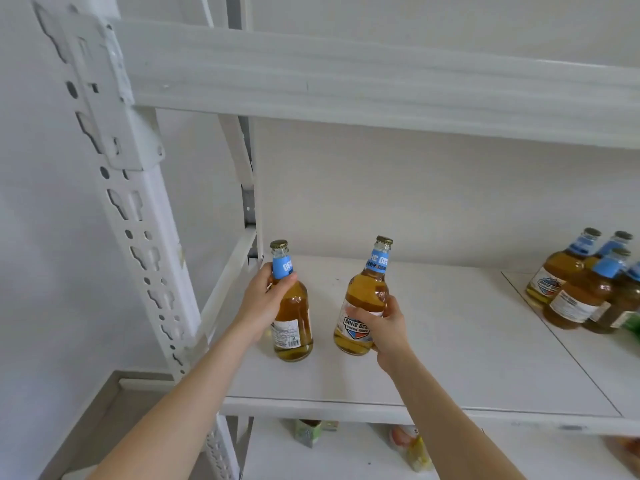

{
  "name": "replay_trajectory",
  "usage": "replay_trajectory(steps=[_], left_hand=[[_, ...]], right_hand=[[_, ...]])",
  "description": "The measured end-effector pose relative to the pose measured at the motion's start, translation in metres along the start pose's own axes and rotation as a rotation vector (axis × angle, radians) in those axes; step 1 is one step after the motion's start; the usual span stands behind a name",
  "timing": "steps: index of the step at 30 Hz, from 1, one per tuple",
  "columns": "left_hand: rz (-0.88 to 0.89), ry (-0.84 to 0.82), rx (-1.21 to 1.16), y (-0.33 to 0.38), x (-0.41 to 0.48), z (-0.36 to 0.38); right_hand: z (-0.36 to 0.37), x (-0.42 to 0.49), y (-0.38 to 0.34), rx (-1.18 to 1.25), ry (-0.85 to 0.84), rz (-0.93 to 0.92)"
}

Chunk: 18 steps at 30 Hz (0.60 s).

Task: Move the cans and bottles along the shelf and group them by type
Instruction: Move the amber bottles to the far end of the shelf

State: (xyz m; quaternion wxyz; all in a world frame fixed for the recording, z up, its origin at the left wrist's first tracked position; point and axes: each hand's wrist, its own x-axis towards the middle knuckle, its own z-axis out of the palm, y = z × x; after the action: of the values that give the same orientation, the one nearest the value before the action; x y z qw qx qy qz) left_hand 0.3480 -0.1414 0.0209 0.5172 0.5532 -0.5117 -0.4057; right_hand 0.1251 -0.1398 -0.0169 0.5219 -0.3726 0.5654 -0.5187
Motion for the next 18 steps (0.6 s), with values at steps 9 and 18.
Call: replay_trajectory(steps=[9, 18], left_hand=[[0.030, -0.097, 0.032, 0.012, -0.059, 0.008], [0.066, -0.172, 0.058, 0.041, -0.097, 0.059]], right_hand=[[-0.031, -0.066, 0.007, 0.013, 0.070, -0.020], [-0.090, -0.093, 0.001, -0.055, 0.131, -0.062]])
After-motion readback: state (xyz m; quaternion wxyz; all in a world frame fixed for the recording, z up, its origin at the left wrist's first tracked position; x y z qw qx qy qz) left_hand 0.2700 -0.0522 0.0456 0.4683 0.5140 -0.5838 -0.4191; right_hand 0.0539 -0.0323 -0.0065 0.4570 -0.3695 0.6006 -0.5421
